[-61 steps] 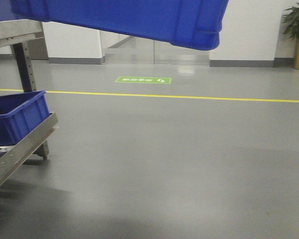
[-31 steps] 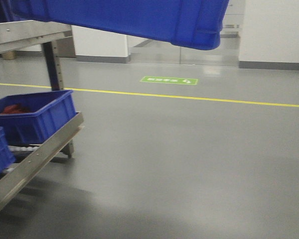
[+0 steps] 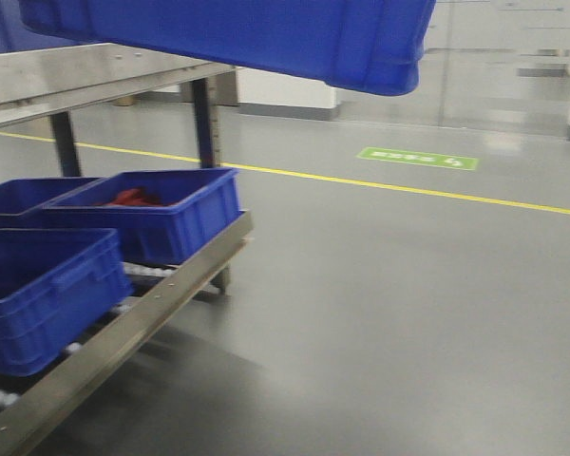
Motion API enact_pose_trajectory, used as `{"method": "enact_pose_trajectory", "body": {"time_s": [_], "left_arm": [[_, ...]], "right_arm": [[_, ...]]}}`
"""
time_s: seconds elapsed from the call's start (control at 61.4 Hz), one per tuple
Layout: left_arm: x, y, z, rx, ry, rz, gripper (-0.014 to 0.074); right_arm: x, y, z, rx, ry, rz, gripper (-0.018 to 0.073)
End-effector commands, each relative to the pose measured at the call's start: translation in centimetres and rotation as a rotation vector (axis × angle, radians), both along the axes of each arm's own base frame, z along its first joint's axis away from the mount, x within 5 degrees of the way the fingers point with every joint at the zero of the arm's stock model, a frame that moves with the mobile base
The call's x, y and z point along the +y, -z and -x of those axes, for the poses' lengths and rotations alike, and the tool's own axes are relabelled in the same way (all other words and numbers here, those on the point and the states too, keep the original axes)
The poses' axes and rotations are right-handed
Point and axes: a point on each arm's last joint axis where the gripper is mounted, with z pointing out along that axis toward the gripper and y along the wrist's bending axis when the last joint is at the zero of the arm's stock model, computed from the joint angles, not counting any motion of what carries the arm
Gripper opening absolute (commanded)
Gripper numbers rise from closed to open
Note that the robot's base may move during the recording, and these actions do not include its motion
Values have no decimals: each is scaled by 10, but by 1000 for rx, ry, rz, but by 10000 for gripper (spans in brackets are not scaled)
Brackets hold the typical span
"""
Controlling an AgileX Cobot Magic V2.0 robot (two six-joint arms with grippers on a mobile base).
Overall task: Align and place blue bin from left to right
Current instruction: 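Carry the blue bin with both grippers while driving to another rack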
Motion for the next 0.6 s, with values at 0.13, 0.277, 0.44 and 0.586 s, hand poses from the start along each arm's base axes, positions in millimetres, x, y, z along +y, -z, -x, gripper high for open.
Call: {"method": "enact_pose_trajectory", "body": {"time_s": [0.13, 0.277, 0.44, 0.586], "left_arm": [[-8, -33, 14, -178, 44, 138, 1], [-8, -33, 14, -178, 44, 138, 1], [-8, -33, 14, -178, 44, 138, 1], [-8, -33, 14, -178, 44, 138, 1]], "right_arm": [[7, -19, 9, -92, -39, -65, -79], [7, -19, 9, -92, -39, -65, -79], [7, -19, 9, -92, -39, -65, -79], [7, -19, 9, -92, -39, -65, -79]]}}
